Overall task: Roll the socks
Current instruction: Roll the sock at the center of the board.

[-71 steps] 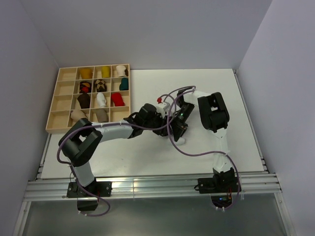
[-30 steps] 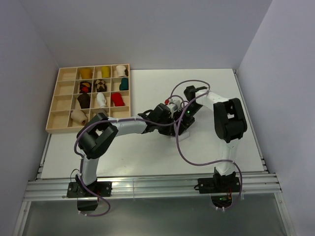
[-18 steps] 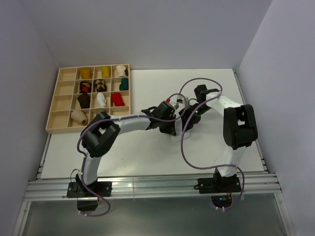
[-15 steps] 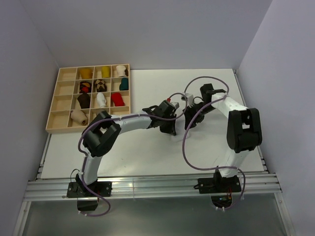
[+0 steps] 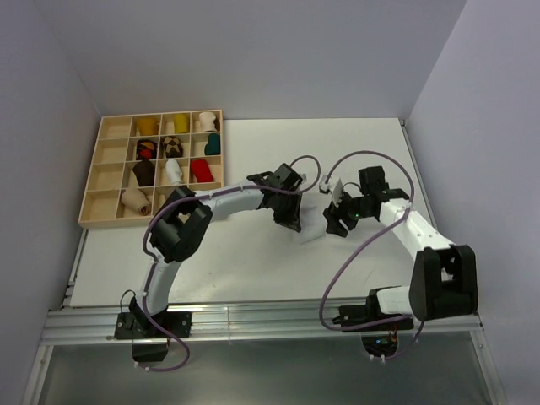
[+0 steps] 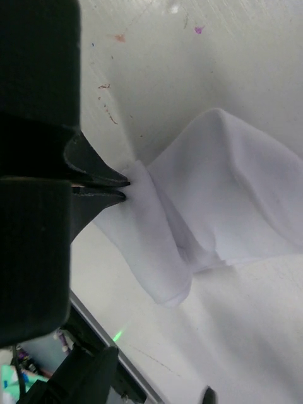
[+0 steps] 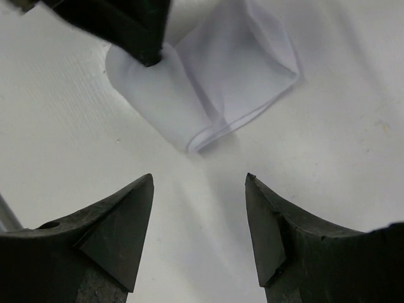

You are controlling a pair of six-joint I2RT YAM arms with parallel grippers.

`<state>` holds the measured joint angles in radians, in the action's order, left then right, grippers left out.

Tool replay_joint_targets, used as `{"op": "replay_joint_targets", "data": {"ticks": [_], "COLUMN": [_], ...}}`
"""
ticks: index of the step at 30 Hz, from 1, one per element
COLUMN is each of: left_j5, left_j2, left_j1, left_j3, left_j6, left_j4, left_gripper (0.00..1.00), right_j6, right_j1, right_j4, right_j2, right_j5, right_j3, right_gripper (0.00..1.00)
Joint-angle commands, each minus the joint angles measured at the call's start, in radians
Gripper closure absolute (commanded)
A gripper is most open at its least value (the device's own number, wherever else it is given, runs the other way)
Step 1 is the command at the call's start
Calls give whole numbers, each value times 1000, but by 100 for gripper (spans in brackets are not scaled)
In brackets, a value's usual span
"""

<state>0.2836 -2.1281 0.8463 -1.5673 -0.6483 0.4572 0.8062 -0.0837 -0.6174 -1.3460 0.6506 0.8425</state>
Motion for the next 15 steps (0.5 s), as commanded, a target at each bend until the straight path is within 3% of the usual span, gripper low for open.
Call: {"op": "replay_joint_targets", "data": {"ticks": [1,7,15], "left_j5": [68,121,132], "left_j2": [-62,-104,-127], "left_j1": [-21,-38,-41], "left_j3": [-40,-82,-128], "left_j6": [7,9,15], "left_j4": [112,147,167], "left_gripper": [100,100,100], "right_j6": [135,179,226], "right_j1": [-48,-232,-376], "right_j4": [119,278,381], "right_j2": [105,228,205], "right_j5": [-46,-187,-334], "right_j3": [-81,-256,-296], "right_gripper": [33,32,32]}}
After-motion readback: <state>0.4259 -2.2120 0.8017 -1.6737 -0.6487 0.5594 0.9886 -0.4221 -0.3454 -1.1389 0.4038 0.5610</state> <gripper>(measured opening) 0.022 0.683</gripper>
